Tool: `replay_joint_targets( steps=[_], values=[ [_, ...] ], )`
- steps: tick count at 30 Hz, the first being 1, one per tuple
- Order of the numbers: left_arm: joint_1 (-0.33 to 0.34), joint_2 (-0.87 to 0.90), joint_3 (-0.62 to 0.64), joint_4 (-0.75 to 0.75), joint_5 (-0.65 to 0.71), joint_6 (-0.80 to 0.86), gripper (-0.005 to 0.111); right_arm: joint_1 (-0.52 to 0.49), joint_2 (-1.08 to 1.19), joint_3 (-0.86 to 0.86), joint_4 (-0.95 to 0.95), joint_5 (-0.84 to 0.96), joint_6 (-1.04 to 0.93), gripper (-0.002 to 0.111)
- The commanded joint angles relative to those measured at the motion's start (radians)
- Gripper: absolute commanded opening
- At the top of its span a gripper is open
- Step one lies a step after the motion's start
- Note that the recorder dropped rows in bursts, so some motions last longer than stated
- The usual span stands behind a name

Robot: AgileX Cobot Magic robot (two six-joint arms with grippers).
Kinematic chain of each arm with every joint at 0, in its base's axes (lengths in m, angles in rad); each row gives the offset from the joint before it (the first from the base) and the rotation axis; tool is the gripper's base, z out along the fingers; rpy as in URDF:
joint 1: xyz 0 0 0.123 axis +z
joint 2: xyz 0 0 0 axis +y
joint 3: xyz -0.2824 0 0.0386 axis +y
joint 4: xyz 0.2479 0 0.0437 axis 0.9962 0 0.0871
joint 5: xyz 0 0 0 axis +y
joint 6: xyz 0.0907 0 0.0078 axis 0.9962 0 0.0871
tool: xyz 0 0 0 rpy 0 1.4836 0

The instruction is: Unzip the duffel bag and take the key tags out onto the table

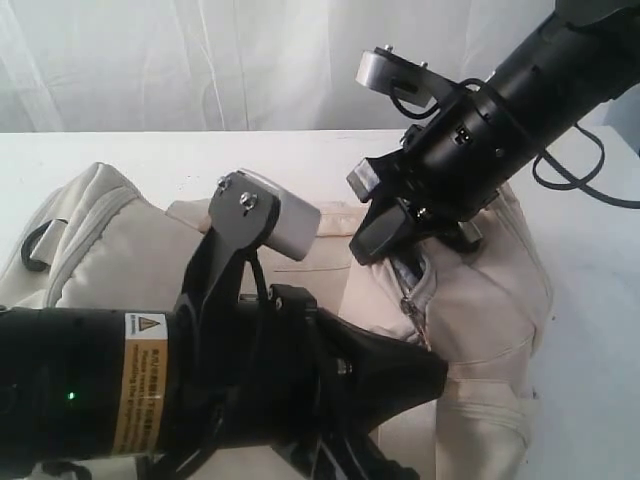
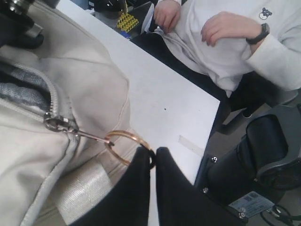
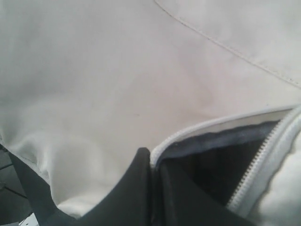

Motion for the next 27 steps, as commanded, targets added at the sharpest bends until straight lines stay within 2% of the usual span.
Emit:
replay_joint_targets(
  steps=[1,5,9,17,22,27],
  values=[
    [-0.047,-0.015,-0.011,0.036,-0.279,0.03,0.0,-0.014,0.005,-0.022,0.003,-0.311,-0.01,0.0],
    [-0.047,0.004,-0.075,0.064,-0.277,0.032,0.0,-0.014,0.005,-0.022,0.015,-0.319,-0.008,0.0],
    [-0.084,0.056,-0.138,0.177,-0.221,-0.006,0.0,-0.014,0.005,-0.026,0.015,-0.328,-0.008,0.004],
    [-0.175,0.16,-0.144,0.429,0.001,-0.1,0.0,-0.014,-0.013,-0.066,0.007,-0.325,-0.006,0.004],
    [-0.184,0.17,-0.144,0.556,0.095,-0.154,0.0,-0.014,-0.018,-0.082,-0.065,-0.295,0.002,0.004],
    [-0.184,0.17,-0.144,0.757,0.135,-0.245,0.0,-0.019,-0.019,-0.09,-0.195,-0.236,0.049,0.005]
  ],
)
